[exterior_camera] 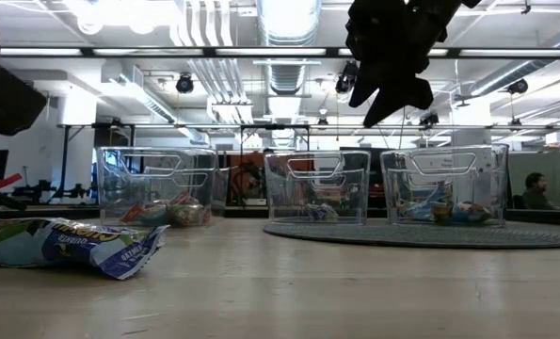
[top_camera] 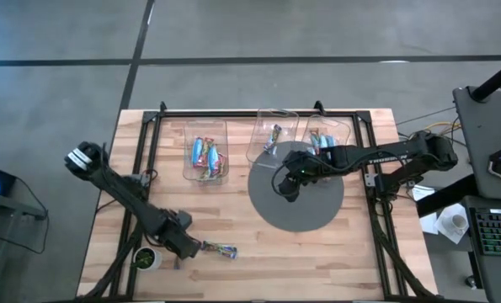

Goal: Pick and place Granola Bars by type
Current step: Put the blue granola bar into the middle transparent bin

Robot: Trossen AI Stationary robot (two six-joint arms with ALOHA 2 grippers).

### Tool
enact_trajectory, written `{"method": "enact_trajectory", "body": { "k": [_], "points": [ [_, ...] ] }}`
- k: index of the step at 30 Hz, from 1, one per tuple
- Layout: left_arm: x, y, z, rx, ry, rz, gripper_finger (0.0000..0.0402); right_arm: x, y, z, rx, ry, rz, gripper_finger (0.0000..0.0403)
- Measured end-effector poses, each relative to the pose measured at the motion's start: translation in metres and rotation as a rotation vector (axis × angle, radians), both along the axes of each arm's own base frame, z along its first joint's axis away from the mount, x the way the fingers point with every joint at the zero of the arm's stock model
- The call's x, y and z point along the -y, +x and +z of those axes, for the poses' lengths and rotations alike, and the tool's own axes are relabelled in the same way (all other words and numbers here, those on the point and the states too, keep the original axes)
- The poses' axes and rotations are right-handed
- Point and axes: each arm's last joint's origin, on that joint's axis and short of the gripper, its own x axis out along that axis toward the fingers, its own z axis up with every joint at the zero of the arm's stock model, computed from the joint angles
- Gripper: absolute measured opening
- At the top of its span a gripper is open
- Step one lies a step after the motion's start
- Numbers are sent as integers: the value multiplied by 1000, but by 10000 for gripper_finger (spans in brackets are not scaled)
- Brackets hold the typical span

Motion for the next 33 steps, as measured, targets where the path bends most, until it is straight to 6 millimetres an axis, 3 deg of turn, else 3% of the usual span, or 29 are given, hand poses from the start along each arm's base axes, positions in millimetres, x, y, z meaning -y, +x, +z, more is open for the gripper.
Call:
{"method": "enact_trajectory", "body": {
  "k": [13,26,33],
  "points": [
    [8,4,-17,-78,-8,-12,140,0,0,0,0,0,0,224],
    [-4,-1,10,73,133,68,140,0,-1,-2,-7,0,0,224],
    [-4,-2,8,53,116,65,140,0,-1,-5,-13,3,-4,224]
  ]
}}
